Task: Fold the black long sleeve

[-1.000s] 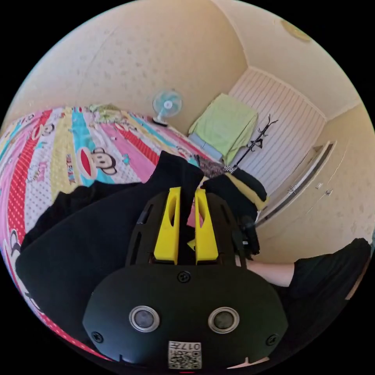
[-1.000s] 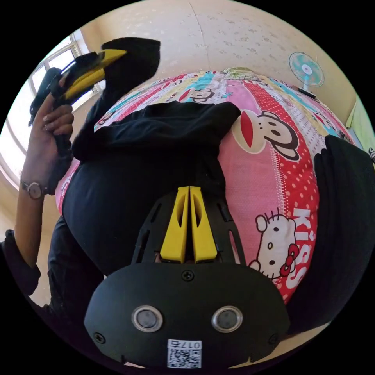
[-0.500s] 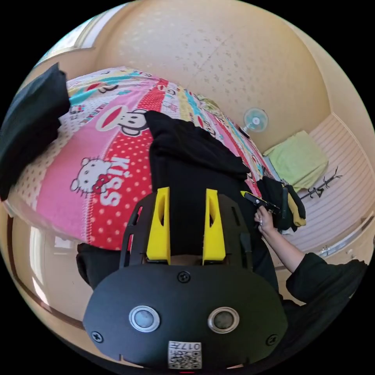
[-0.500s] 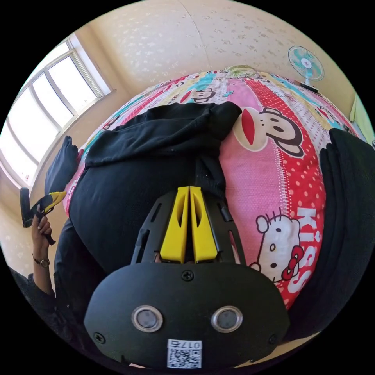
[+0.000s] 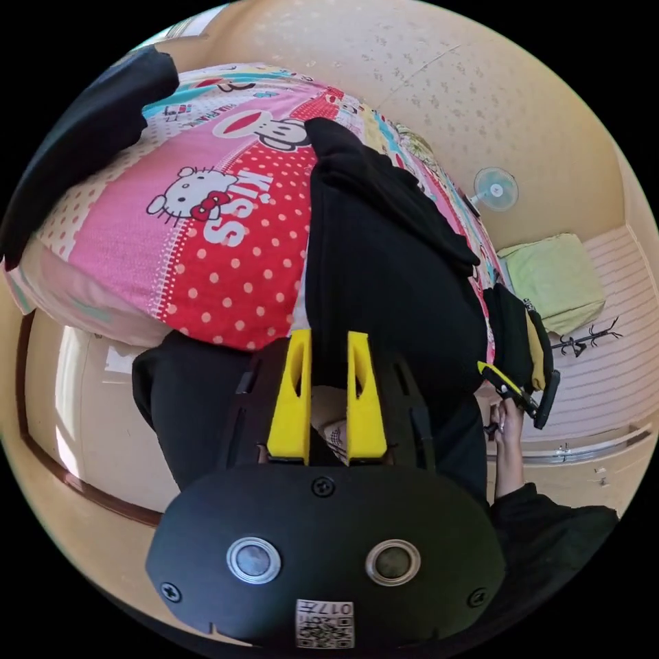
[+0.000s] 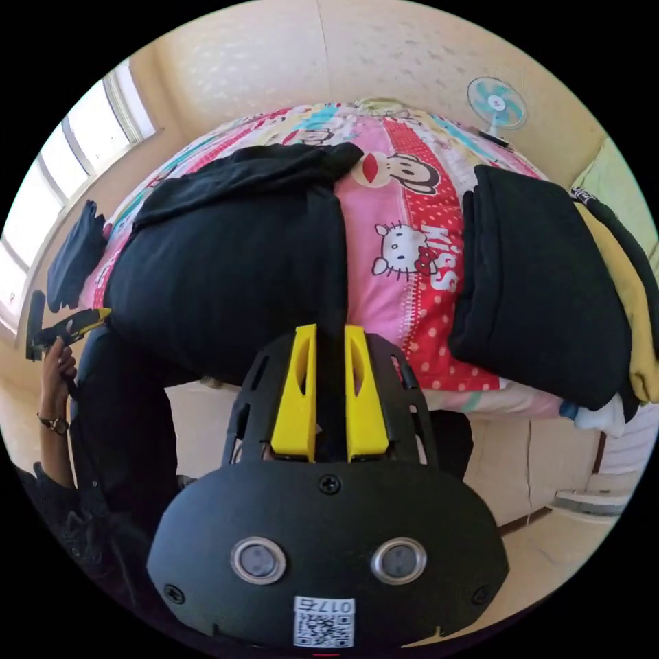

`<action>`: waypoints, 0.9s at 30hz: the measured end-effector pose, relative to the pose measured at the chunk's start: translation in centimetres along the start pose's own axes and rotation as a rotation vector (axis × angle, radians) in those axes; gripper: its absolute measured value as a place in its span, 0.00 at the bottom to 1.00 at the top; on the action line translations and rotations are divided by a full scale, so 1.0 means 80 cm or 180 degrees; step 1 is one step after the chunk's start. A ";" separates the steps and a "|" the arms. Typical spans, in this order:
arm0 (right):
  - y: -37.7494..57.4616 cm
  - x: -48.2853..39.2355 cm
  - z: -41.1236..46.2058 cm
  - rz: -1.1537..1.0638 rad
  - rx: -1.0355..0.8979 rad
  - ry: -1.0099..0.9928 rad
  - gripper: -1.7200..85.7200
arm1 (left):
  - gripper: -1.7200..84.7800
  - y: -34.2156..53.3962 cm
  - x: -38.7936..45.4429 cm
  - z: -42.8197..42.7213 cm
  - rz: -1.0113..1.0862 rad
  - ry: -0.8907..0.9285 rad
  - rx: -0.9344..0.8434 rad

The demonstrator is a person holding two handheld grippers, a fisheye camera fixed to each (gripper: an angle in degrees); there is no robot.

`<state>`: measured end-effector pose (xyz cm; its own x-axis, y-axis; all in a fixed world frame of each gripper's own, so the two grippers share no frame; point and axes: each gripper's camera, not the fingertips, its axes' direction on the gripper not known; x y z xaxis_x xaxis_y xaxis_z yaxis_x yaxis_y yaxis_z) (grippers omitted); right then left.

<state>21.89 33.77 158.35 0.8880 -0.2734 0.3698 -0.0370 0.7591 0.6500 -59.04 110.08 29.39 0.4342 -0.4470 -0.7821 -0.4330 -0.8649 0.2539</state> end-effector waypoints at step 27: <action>-0.054 0.161 -0.049 0.0523 0.0173 -0.1609 0.10 | 0.21 -0.017 -0.081 -0.107 0.0239 0.0830 0.0162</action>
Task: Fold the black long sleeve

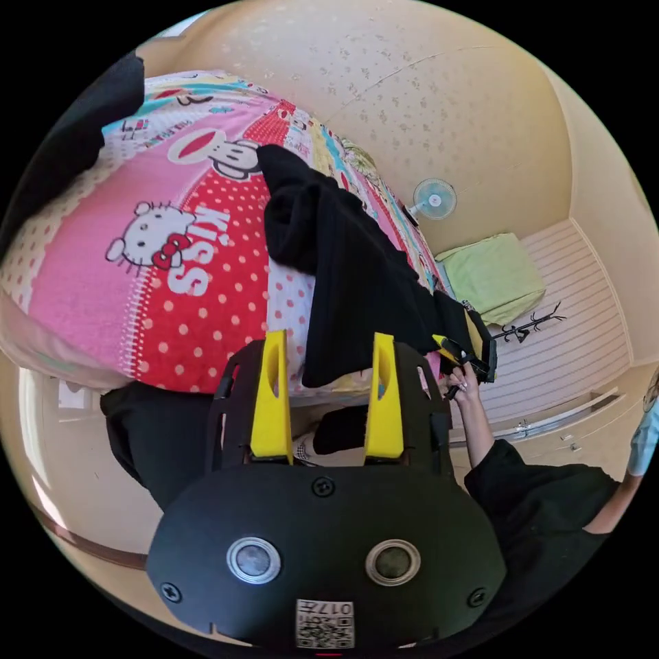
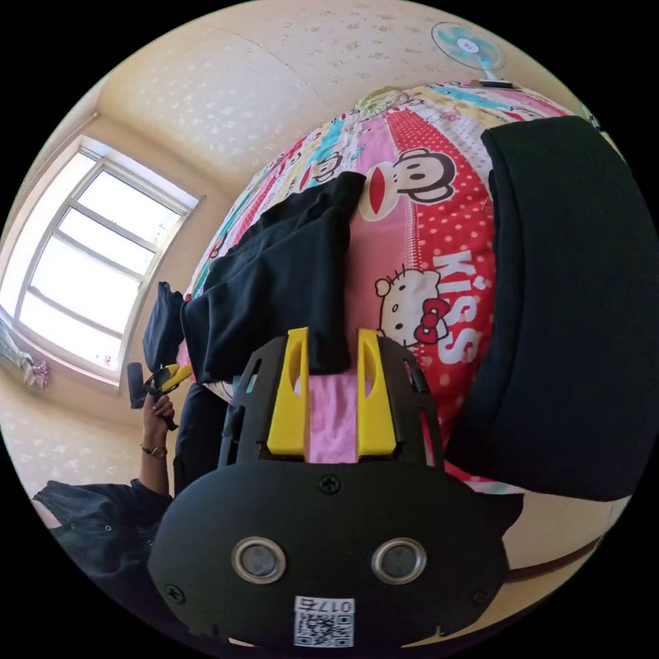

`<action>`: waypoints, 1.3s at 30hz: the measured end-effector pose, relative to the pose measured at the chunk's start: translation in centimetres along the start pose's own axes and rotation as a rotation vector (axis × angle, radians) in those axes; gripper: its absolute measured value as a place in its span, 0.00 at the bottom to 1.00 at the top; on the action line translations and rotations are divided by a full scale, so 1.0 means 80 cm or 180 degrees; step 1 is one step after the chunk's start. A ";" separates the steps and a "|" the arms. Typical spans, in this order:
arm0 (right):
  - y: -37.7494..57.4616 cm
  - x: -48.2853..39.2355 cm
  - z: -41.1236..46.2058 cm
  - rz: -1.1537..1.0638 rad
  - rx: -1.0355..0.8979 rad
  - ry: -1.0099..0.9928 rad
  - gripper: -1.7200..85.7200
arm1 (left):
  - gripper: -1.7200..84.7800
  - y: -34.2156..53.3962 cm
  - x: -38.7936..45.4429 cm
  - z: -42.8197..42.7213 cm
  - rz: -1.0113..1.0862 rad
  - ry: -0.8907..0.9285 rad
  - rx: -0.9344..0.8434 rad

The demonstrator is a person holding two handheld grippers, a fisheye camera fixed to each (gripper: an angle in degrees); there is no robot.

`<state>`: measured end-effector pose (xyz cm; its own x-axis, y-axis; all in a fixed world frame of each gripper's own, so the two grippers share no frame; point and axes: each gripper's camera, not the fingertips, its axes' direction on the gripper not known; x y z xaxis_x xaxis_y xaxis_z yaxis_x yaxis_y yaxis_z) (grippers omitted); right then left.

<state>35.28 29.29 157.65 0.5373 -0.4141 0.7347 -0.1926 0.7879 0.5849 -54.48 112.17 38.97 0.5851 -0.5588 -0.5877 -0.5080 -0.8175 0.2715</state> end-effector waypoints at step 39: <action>-0.207 -0.092 -0.072 0.0113 0.0634 -0.0897 0.11 | 0.20 -0.239 -0.094 -0.200 -0.0061 0.2452 0.0804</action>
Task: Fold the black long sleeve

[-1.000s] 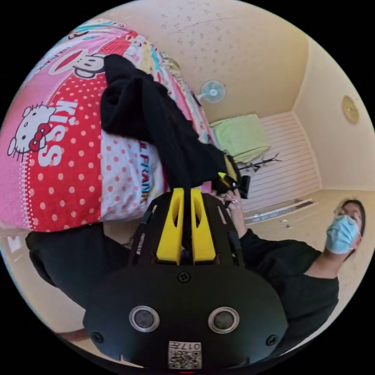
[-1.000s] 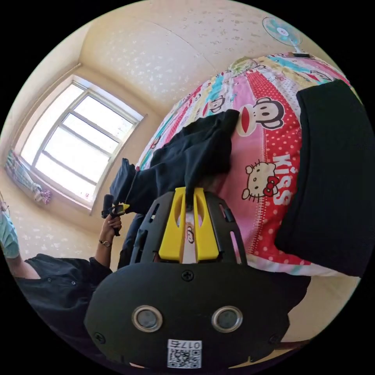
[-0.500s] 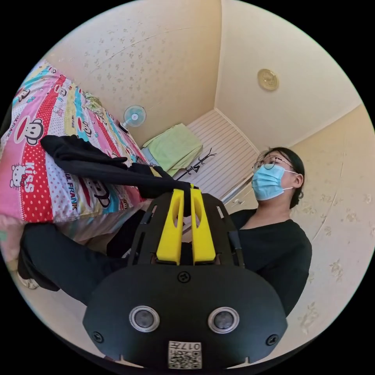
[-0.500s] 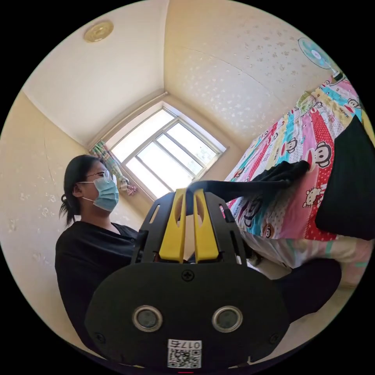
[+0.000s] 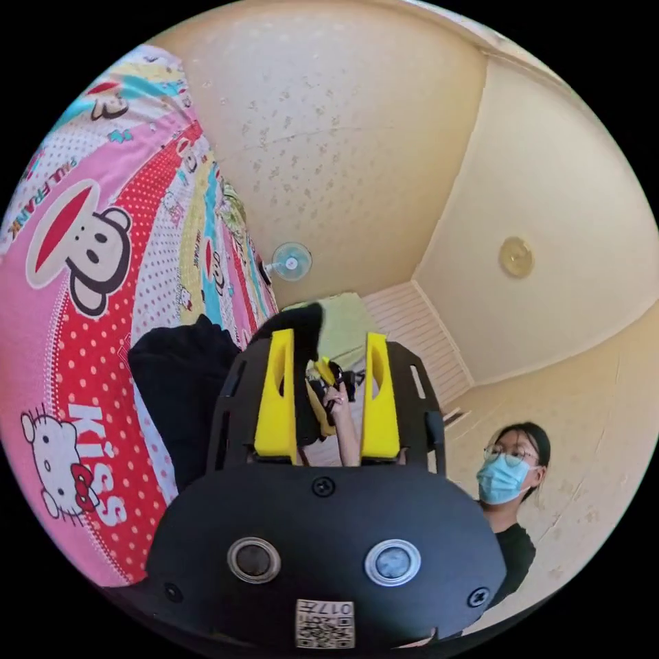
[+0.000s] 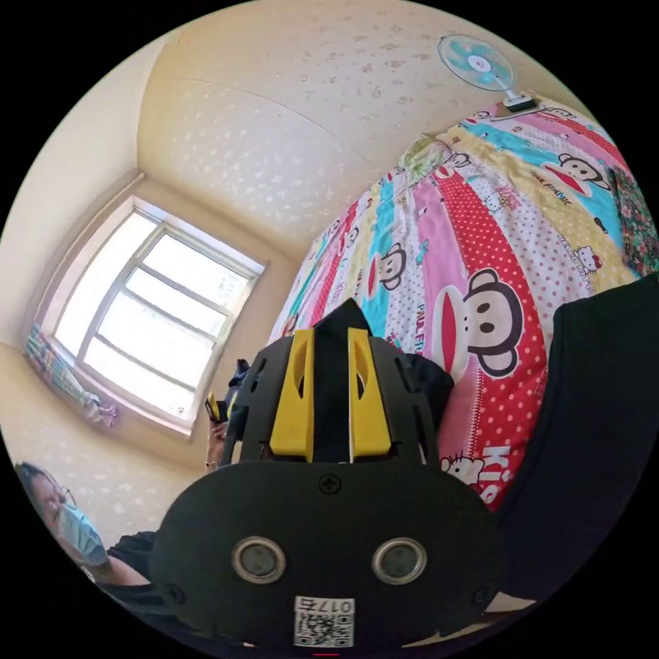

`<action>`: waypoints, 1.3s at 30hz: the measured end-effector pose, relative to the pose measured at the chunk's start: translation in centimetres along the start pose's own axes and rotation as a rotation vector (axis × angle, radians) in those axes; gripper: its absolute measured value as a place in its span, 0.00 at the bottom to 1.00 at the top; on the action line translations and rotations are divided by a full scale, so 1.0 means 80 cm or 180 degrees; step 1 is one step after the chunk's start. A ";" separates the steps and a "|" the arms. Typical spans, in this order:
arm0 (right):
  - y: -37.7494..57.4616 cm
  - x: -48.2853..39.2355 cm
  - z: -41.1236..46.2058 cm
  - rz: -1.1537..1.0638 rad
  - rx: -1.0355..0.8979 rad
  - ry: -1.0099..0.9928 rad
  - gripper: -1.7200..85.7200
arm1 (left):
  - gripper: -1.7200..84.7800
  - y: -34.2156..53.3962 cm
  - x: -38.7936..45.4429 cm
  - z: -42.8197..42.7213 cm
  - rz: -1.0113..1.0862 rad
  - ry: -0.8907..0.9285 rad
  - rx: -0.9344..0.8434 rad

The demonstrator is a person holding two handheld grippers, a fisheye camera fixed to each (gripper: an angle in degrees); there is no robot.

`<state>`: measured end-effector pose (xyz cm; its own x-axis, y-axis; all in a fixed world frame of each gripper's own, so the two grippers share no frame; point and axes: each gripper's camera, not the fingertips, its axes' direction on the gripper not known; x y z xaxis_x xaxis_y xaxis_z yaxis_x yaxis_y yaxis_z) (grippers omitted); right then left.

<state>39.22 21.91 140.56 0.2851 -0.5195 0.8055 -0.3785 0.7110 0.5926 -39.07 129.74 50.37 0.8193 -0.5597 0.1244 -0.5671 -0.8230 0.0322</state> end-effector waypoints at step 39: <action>0.175 0.075 0.102 -0.0328 0.0201 0.2147 0.03 | 0.10 0.222 -0.002 0.503 0.1355 -0.1400 -0.1889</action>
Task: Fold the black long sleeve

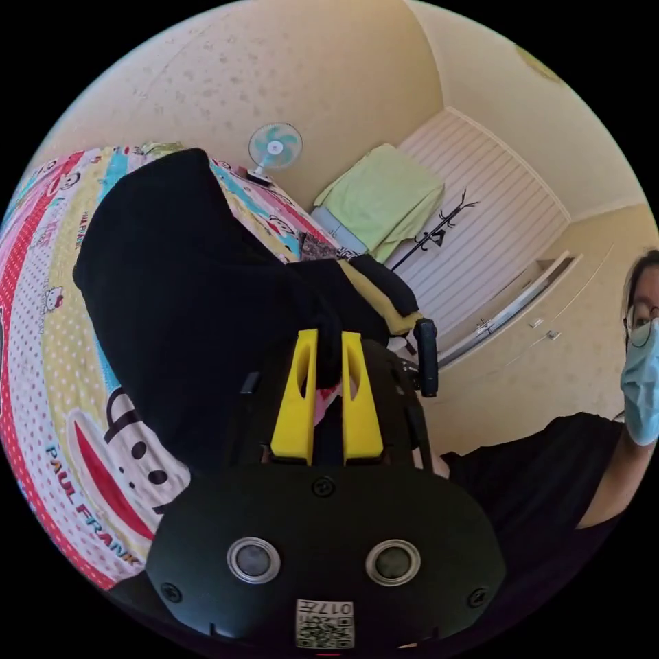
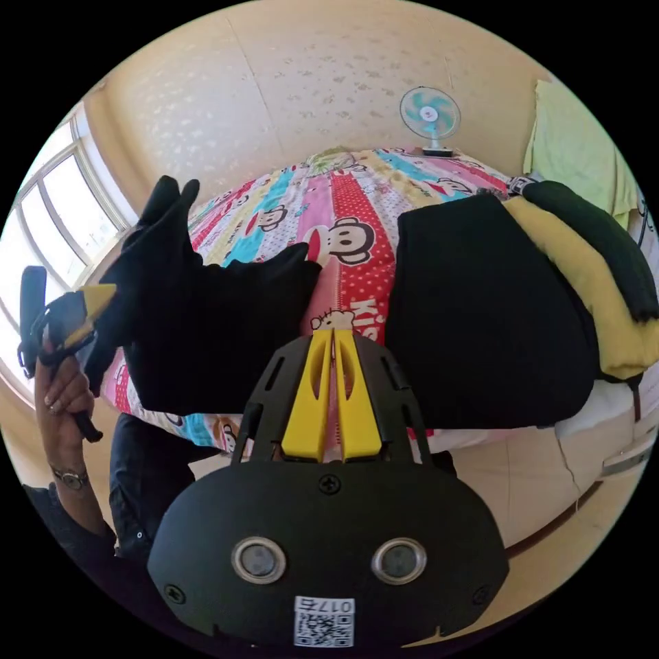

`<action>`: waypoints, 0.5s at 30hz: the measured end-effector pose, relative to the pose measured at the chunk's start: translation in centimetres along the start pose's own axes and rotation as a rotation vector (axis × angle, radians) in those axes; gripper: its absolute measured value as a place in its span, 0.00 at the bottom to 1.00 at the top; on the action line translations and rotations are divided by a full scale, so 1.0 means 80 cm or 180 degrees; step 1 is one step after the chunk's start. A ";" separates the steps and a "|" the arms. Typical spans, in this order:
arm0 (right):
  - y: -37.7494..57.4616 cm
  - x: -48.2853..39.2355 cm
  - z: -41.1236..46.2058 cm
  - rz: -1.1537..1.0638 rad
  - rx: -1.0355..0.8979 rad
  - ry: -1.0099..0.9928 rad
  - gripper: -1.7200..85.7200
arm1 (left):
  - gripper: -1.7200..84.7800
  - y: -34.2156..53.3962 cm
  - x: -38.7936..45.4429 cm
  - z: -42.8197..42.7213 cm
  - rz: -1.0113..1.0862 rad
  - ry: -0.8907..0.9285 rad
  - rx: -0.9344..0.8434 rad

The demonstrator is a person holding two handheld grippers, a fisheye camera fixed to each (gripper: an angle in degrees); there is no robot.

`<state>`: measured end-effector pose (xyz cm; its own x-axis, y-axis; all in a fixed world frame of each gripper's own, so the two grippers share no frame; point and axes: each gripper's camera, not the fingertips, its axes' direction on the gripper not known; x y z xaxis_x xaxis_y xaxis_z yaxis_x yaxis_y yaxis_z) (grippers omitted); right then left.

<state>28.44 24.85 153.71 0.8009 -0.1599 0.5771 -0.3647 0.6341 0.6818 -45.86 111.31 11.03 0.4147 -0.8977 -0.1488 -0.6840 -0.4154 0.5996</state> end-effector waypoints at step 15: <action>0.050 0.206 0.036 0.0926 -0.0295 -0.2621 0.19 | 0.29 0.155 -0.167 -0.097 -0.1557 0.0047 0.0928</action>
<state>38.82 22.58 167.20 0.0718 -0.4546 0.8878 -0.4323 0.7879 0.4385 -55.21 119.32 26.57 0.7317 -0.5894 -0.3423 -0.5468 -0.8074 0.2215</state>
